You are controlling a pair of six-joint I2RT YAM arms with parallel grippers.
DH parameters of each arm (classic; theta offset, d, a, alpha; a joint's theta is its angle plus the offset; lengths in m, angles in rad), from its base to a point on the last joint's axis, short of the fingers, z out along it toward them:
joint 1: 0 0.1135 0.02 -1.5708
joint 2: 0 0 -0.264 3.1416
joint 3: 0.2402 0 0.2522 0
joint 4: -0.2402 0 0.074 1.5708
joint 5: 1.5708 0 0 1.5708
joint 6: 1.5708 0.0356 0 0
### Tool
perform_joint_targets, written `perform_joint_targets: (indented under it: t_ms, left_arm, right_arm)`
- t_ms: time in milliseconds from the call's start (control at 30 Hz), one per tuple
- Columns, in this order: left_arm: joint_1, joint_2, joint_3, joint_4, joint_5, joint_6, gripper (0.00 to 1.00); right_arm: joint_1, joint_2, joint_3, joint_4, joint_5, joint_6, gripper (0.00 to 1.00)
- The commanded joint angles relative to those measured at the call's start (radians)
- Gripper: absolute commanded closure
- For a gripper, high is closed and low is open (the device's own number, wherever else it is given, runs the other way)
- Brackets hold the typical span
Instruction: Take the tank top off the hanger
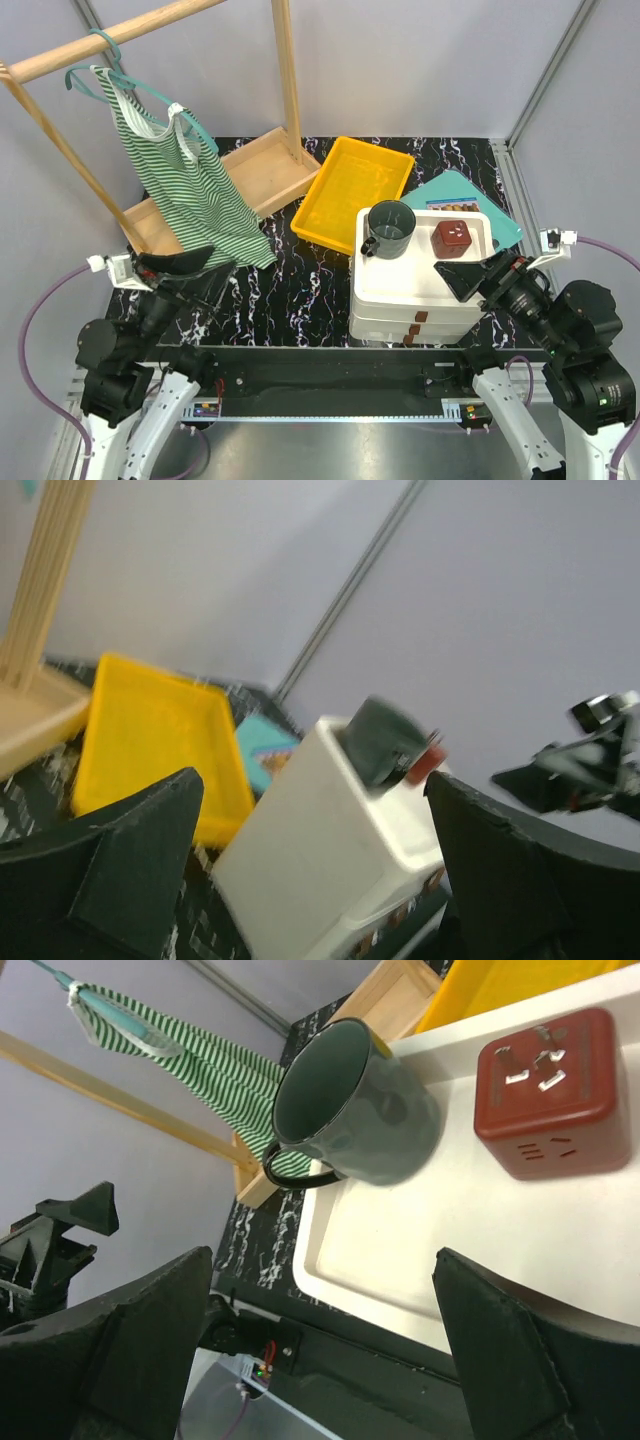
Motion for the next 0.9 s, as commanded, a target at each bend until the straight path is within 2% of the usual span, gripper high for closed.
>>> perform_joint_targets:
  t_ms: [0, 133, 233, 333, 367, 433, 467, 500, 633, 667, 733, 833, 867]
  left_arm:
    - [-0.005, 0.018, 0.107, -0.299, -0.037, 0.059, 0.01]
    - [-0.005, -0.075, 0.109, -0.344, -0.171, 0.056, 0.01]
    - [-0.006, -0.059, 0.162, -0.372, -0.273, 0.074, 0.01]
    - [-0.008, 0.108, 0.294, -0.458, -0.279, 0.107, 0.01]
    - [-0.008, 0.215, 0.332, -0.497, -0.281, 0.11, 0.01]
    - [-0.009, 0.326, 0.407, -0.537, -0.287, 0.113, 0.01]
    - [-0.009, 0.375, 0.496, -0.575, -0.293, 0.12, 0.01]
    - [-0.009, 0.471, 0.538, -0.592, -0.301, 0.131, 0.01]
    - [-0.009, 0.665, 0.769, -0.643, -0.395, 0.185, 0.01]
    - [-0.006, 0.706, 0.878, -0.668, -0.417, 0.192, 0.01]
    - [-0.006, 0.799, 0.964, -0.682, -0.459, 0.189, 0.01]
    - [0.021, 0.929, 1.138, -0.696, -0.431, 0.182, 0.01]
    - [0.061, 0.961, 1.187, -0.734, -0.407, 0.17, 0.01]
  right_arm:
    - [-0.006, 0.056, 0.088, -0.039, 0.048, -0.121, 0.0]
    - [-0.006, 0.078, 0.15, 0.057, -0.048, -0.183, 0.0]
    - [-0.006, 0.138, 0.204, 0.105, -0.107, -0.195, 0.0]
    - [-0.006, 0.242, 0.238, 0.104, -0.189, -0.192, 0.0]
    - [-0.004, 0.285, 0.241, 0.113, -0.206, -0.189, 0.0]
    - [-0.006, 0.319, 0.243, 0.113, -0.236, -0.186, 0.0]
    - [-0.004, 0.34, 0.243, 0.107, -0.237, -0.187, 0.0]
    - [-0.006, 0.348, 0.241, 0.102, -0.237, -0.184, 0.0]
    - [-0.006, 0.371, 0.258, 0.032, -0.155, -0.216, 0.0]
    - [-0.004, 0.379, 0.266, -0.016, -0.135, -0.227, 0.0]
    - [-0.004, 0.386, 0.301, -0.071, -0.06, -0.261, 0.0]
    - [-0.004, 0.394, 0.345, -0.163, 0.032, -0.301, 0.0]
    - [-0.006, 0.388, 0.356, -0.192, 0.046, -0.312, 0.0]
